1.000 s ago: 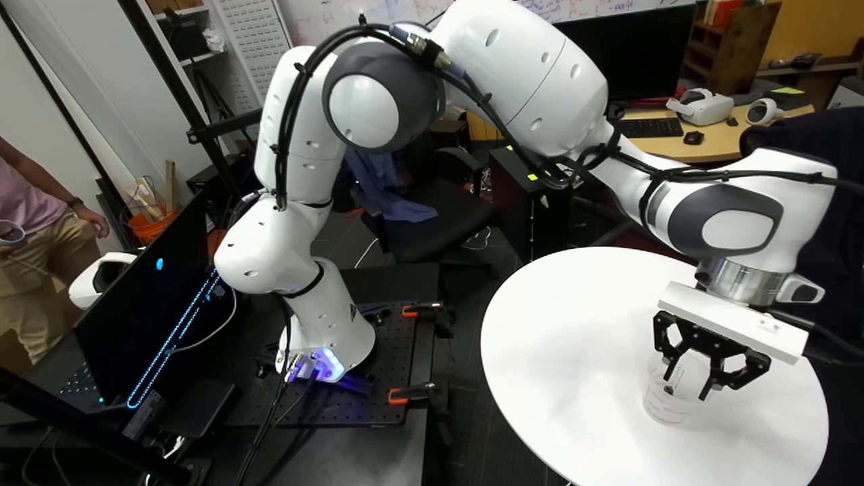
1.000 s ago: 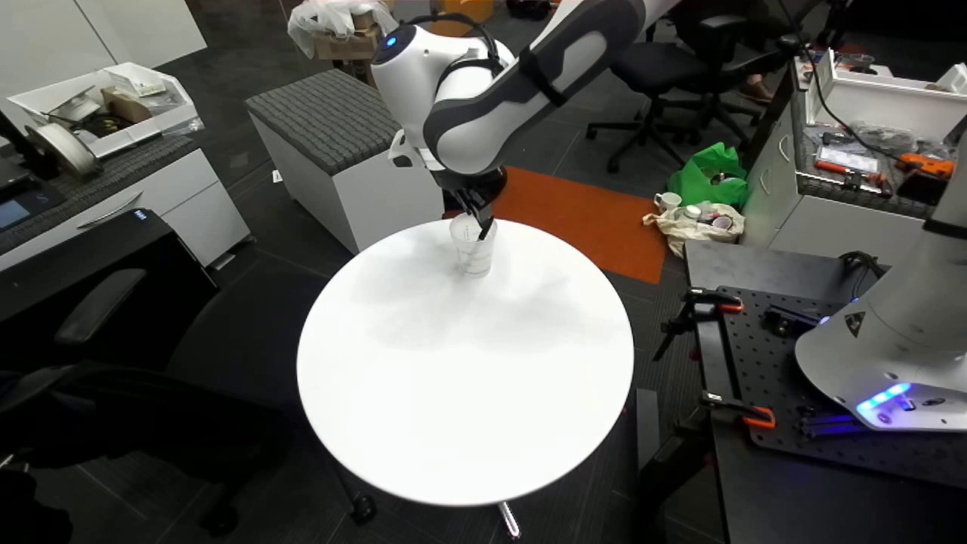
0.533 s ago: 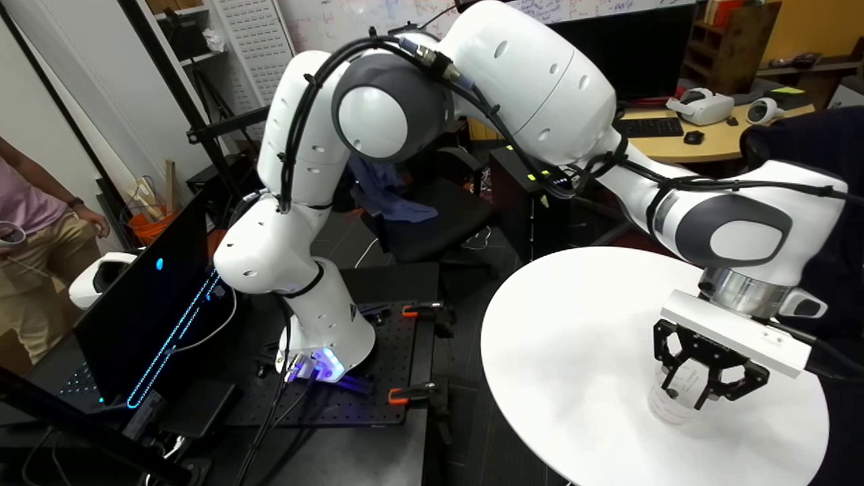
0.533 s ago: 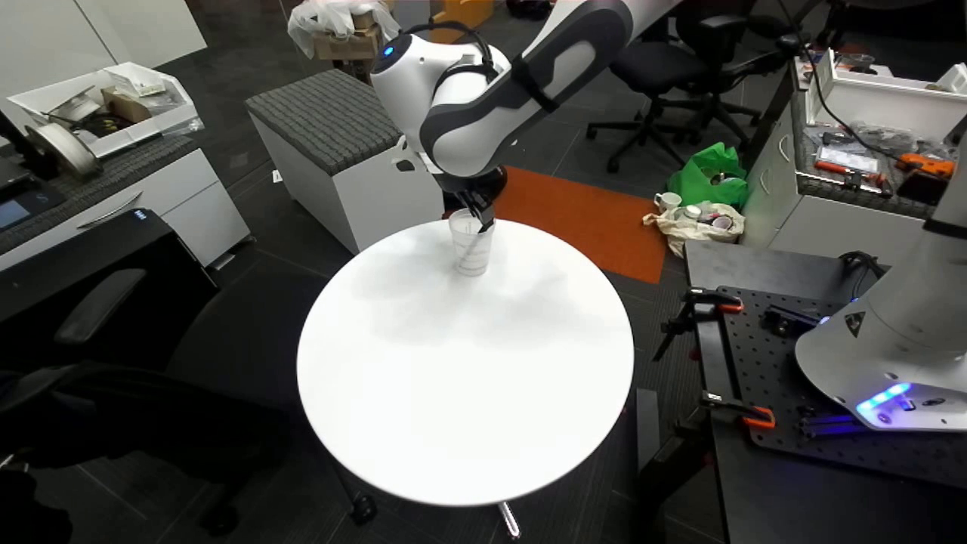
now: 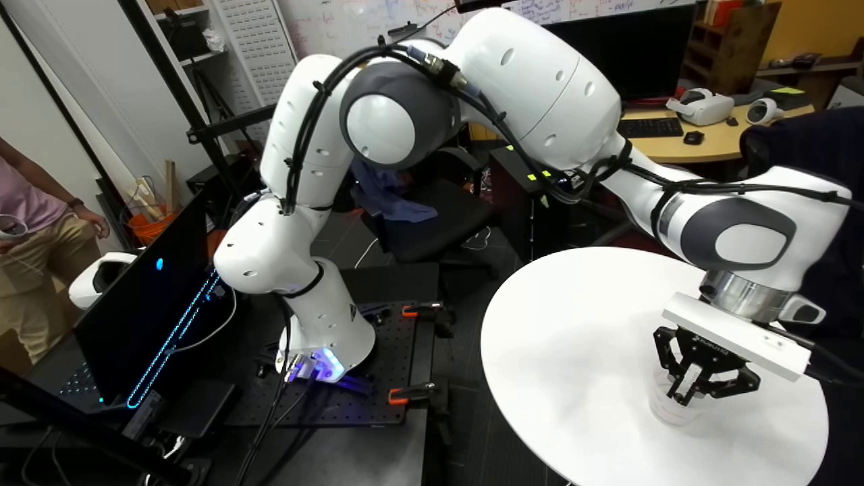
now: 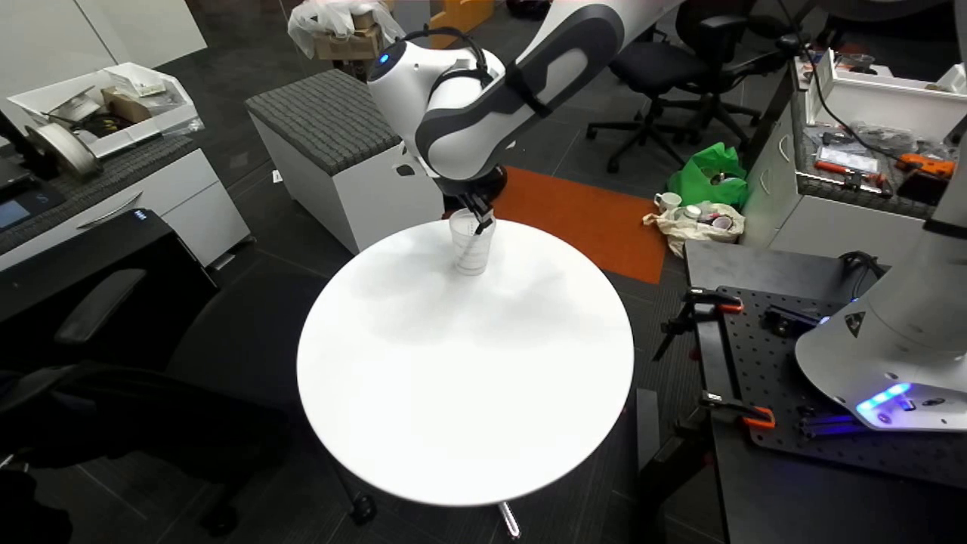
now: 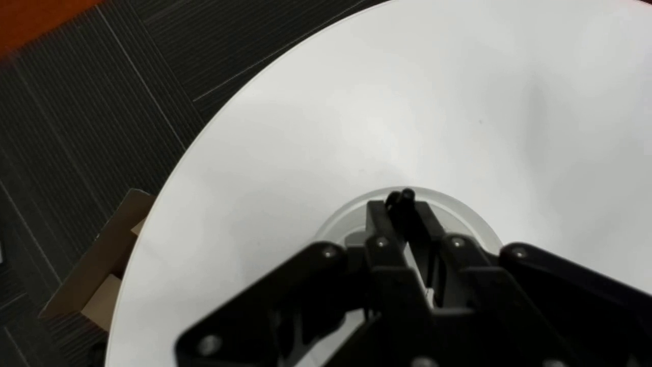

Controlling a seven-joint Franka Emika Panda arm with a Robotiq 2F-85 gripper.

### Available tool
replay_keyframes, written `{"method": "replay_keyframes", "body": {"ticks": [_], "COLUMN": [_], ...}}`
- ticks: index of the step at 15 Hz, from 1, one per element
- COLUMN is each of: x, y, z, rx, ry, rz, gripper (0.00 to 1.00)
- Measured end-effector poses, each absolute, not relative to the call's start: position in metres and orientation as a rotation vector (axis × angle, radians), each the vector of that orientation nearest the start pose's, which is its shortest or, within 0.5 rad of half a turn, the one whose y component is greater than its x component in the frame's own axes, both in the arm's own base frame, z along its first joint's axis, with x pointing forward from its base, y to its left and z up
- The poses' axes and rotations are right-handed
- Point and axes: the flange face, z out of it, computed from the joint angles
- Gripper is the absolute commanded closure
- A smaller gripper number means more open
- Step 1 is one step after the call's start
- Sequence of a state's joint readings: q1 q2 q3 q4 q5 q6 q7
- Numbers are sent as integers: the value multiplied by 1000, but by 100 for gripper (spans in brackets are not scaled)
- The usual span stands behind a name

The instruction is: Put the sharpie on the table

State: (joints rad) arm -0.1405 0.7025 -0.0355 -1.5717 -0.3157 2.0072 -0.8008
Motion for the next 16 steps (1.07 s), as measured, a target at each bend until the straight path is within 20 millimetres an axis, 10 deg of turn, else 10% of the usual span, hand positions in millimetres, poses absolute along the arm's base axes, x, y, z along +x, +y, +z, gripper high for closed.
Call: {"method": "replay_keyframes", "body": {"ticks": [16], "x": [654], "y": [-117], "z": [253], "rx": [-2944], "ry": [-1237], "rz": [697], "gripper": [96]}}
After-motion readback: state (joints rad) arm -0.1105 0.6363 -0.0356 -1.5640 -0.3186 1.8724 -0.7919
